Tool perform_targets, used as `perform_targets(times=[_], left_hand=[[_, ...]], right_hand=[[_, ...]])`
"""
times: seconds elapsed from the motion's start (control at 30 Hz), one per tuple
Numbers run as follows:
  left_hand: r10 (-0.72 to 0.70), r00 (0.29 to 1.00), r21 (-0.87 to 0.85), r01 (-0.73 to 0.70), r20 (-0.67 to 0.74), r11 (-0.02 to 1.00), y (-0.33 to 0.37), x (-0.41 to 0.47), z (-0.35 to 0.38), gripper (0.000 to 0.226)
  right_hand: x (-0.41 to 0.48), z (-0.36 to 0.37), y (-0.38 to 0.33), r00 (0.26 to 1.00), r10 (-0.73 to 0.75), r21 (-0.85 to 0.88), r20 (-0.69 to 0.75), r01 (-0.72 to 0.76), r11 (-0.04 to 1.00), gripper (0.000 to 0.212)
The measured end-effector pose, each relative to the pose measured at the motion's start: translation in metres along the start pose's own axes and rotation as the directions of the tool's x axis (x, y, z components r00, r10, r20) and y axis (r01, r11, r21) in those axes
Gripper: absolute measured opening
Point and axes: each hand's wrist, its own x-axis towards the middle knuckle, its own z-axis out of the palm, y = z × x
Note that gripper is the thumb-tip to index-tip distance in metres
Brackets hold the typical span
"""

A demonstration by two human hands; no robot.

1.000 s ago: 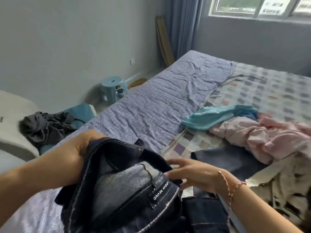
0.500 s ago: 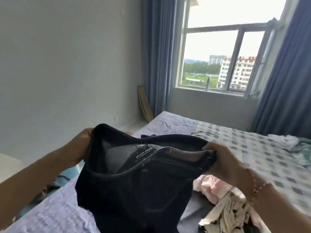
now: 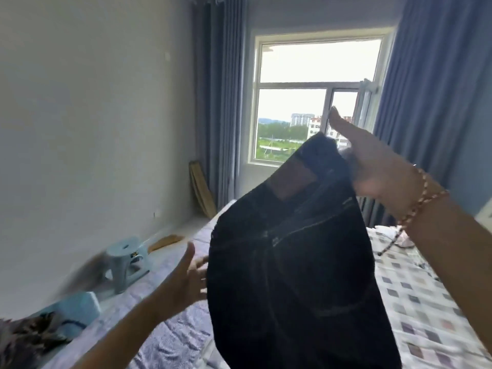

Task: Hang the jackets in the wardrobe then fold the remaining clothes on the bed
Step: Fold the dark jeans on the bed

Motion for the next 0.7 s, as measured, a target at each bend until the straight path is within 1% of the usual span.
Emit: perform_targets(times=[0.03, 0.07, 0.1, 0.13, 0.17, 0.23, 0.27, 0.33, 0.37, 0.4, 0.43, 0.47, 0.5, 0.53, 0.57, 0.63, 0.67, 0.7], left_hand=[[-0.01, 0.998, -0.002, 0.01, 0.056, 1.0, -0.017, 0.006, 0.006, 0.098], [-0.054, 0.992, -0.03, 0.058, 0.111, 0.998, -0.028, 0.005, 0.018, 0.101], [-0.104, 0.978, -0.129, 0.129, 0.182, 0.983, -0.036, 0.014, 0.026, 0.097], [-0.139, 0.969, -0.225, 0.185, 0.207, 0.957, -0.04, 0.025, 0.037, 0.088], [-0.148, 0.969, -0.301, 0.203, 0.196, 0.932, -0.038, 0.032, 0.045, 0.074], [-0.143, 0.975, -0.335, 0.194, 0.172, 0.922, -0.034, 0.046, 0.061, 0.053], [-0.164, 0.976, -0.308, 0.203, 0.145, 0.93, -0.029, 0.047, 0.059, 0.047], [-0.194, 0.97, -0.228, 0.224, 0.149, 0.947, -0.007, 0.053, 0.061, 0.042], [-0.16, 0.98, -0.21, 0.183, 0.122, 0.96, 0.005, 0.052, 0.052, 0.04], [-0.107, 0.986, -0.201, 0.131, 0.124, 0.971, 0.02, 0.055, 0.052, 0.038], [-0.05, 0.992, -0.178, 0.07, 0.115, 0.982, 0.035, 0.051, 0.047, 0.042], [0.005, 0.991, -0.126, 0.012, 0.136, 0.992, 0.049, 0.049, 0.049, 0.058], [0.048, 0.988, -0.066, -0.038, 0.148, 0.997, 0.064, 0.047, 0.047, 0.079], [0.082, 0.983, -0.014, -0.081, 0.163, 0.997, 0.077, 0.045, 0.045, 0.092], [0.109, 0.977, 0.044, -0.119, 0.184, 0.992, 0.09, 0.044, 0.044, 0.097], [0.183, 0.96, 0.165, -0.22, 0.214, 0.961, 0.117, 0.037, 0.049, 0.095], [0.245, 0.949, 0.236, -0.289, 0.201, 0.928, 0.129, 0.035, 0.05, 0.09], [0.326, 0.927, 0.286, -0.368, 0.183, 0.885, 0.14, 0.031, 0.052, 0.076]], right_hand=[[-0.002, -0.001, -0.002, 0.999, 0.028, -0.098, 0.031, -0.024, 0.995, 0.067], [-0.009, 0.006, -0.004, 0.998, 0.058, -0.222, 0.034, -0.049, 0.974, 0.061], [-0.011, 0.008, -0.002, 0.997, 0.072, -0.333, 0.024, -0.06, 0.941, 0.05], [-0.016, 0.01, -0.002, 0.995, 0.097, -0.447, -0.031, -0.1, 0.889, 0.042], [-0.017, 0.008, 0.0, 0.994, 0.1, -0.547, -0.052, -0.112, 0.83, 0.044], [-0.026, -0.008, -0.006, 0.991, 0.098, -0.696, -0.088, -0.132, 0.706, 0.058], [-0.033, -0.011, -0.006, 0.991, 0.099, -0.752, -0.094, -0.135, 0.645, 0.059], [-0.055, -0.027, -0.006, 0.99, 0.123, -0.848, -0.069, -0.123, 0.515, 0.055], [-0.061, -0.033, 0.003, 0.99, 0.131, -0.869, -0.051, -0.109, 0.483, 0.049], [-0.069, -0.04, 0.009, 0.993, 0.085, -0.882, -0.076, -0.107, 0.458, 0.039], [-0.07, -0.046, 0.018, 0.994, -0.012, -0.885, -0.109, -0.091, 0.457, 0.028], [-0.074, -0.056, 0.024, 0.969, -0.141, -0.878, -0.202, -0.115, 0.465, 0.018], [-0.075, -0.065, 0.028, 0.916, -0.265, -0.863, -0.301, -0.143, 0.485, 0.01], [-0.075, -0.074, 0.029, 0.849, -0.353, -0.835, -0.394, -0.171, 0.522, 0.005], [-0.076, -0.082, 0.027, 0.777, -0.42, -0.802, -0.468, -0.175, 0.571, 0.007], [-0.072, -0.09, 0.018, 0.667, -0.515, -0.752, -0.537, -0.103, 0.651, 0.016], [-0.069, -0.091, 0.012, 0.622, -0.554, -0.739, -0.554, -0.061, 0.671, 0.018], [-0.068, -0.087, 0.004, 0.592, -0.583, -0.732, -0.557, -0.018, 0.681, 0.019]])
